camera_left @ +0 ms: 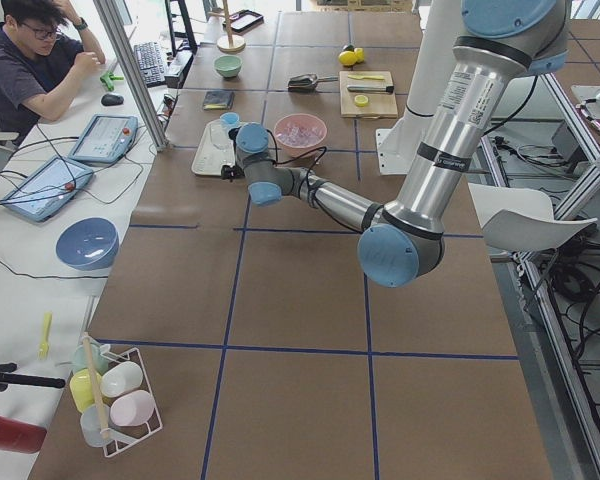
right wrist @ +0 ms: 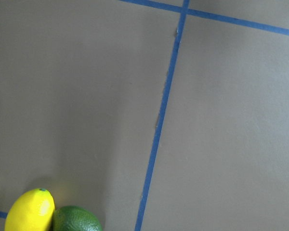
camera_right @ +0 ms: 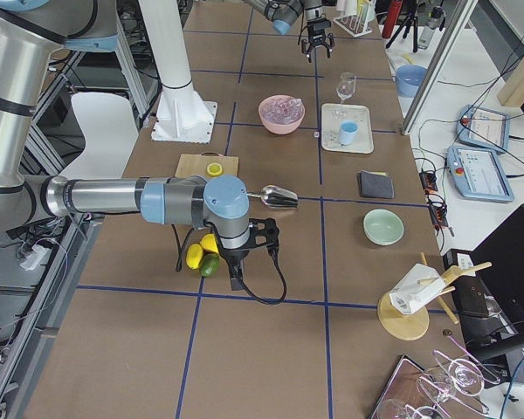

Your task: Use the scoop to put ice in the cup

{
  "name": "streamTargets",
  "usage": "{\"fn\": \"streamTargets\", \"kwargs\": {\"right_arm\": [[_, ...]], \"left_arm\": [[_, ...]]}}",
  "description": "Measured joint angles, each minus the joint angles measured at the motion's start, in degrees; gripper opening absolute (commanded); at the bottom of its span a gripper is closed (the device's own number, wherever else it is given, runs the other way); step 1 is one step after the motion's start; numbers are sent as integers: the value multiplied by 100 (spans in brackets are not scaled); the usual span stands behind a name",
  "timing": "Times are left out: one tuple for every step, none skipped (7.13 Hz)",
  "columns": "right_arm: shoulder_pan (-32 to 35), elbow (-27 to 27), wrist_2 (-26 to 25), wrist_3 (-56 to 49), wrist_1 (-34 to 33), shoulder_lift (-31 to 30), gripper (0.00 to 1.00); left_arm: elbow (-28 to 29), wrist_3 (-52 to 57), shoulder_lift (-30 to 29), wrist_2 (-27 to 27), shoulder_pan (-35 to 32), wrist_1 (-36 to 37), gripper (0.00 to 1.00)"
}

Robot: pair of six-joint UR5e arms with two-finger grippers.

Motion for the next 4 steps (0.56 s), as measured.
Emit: {"fn": "streamTargets", "kwargs": {"right_arm": [[-3,-3,-37,204,-64,85,100],[-14,-17,-39,319,-87,168,100],[-23,-51,-34,365,-97,249,100],[-35,-94,-28,383,-96,298,100]], "left_arm": [[-95,418,69,-5,-425,797,100],[-146,594,108,-51,-930,1626,100],[-164,658,124,-146,-1423,2322,100],[-160,667,133,-223,-1858,2921,100]]}}
